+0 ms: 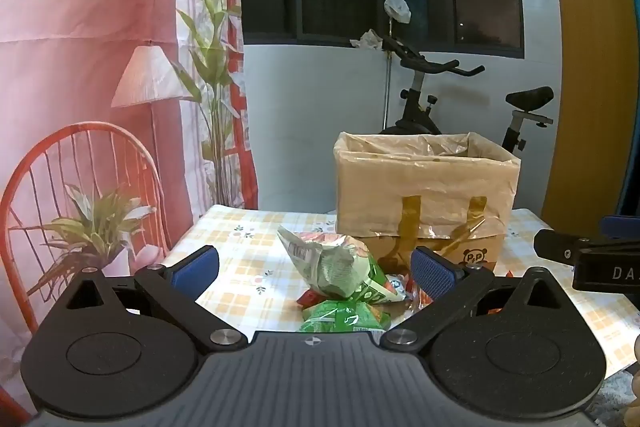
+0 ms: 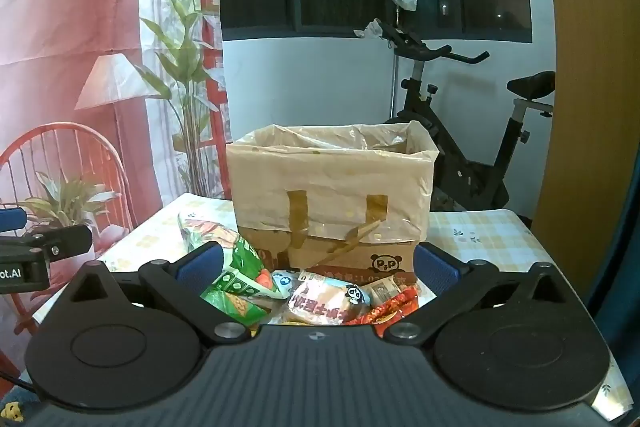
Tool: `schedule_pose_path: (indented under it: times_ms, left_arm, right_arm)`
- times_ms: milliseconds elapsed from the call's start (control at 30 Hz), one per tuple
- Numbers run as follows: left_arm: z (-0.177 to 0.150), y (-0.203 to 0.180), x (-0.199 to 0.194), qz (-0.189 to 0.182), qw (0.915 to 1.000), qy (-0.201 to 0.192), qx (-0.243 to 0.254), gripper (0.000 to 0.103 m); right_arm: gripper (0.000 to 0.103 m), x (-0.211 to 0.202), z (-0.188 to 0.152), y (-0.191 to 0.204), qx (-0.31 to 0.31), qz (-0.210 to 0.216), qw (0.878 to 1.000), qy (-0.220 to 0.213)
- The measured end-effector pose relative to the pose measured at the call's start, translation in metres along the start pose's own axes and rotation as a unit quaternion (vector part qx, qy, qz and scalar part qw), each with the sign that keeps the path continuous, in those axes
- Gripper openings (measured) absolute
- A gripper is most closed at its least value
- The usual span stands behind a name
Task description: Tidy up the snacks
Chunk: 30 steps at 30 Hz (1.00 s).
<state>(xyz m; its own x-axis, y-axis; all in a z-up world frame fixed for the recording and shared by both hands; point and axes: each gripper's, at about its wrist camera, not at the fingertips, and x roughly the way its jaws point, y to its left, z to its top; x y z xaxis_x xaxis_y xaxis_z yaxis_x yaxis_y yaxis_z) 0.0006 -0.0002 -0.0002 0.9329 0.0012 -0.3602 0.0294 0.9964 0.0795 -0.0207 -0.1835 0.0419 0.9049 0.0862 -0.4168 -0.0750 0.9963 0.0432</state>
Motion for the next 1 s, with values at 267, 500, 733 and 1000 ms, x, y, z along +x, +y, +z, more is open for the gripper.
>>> schedule_pose_path:
  times_ms: [267,500,733,1000]
  left_arm:
    - [-0.0003,0.0040,-0.0008,-0.003,0.9999,0.005,-0.012,0.102]
    - [-0.0024,0.0031,-0.0009,-0.005,1.0000,-0.001,-0.006,0.102]
    - [-0.0027,0.0018,-0.0026,-0.003,1.0000,-0.006,-0.001,0.102]
    - [-0.0027,0.0024,-0.0024,-0.003,1.0000,-0.005,-0.003,0.102]
  right_arm:
    - [0.103,-0.0002,-0.0009,0.0000,0.000,-0.001,1.000,-0.003]
    - [0.103,-0.0011,-0.0012,0.0011,0.001,-0.001,1.000,-0.004]
    - [0.103,-0.0002,-0.0012,0.0004,0.002,0.000,1.000,-0.005]
    - [0.103,-0.0011,-0.0017,0.0000,0.003,0.001,1.000,-0.006]
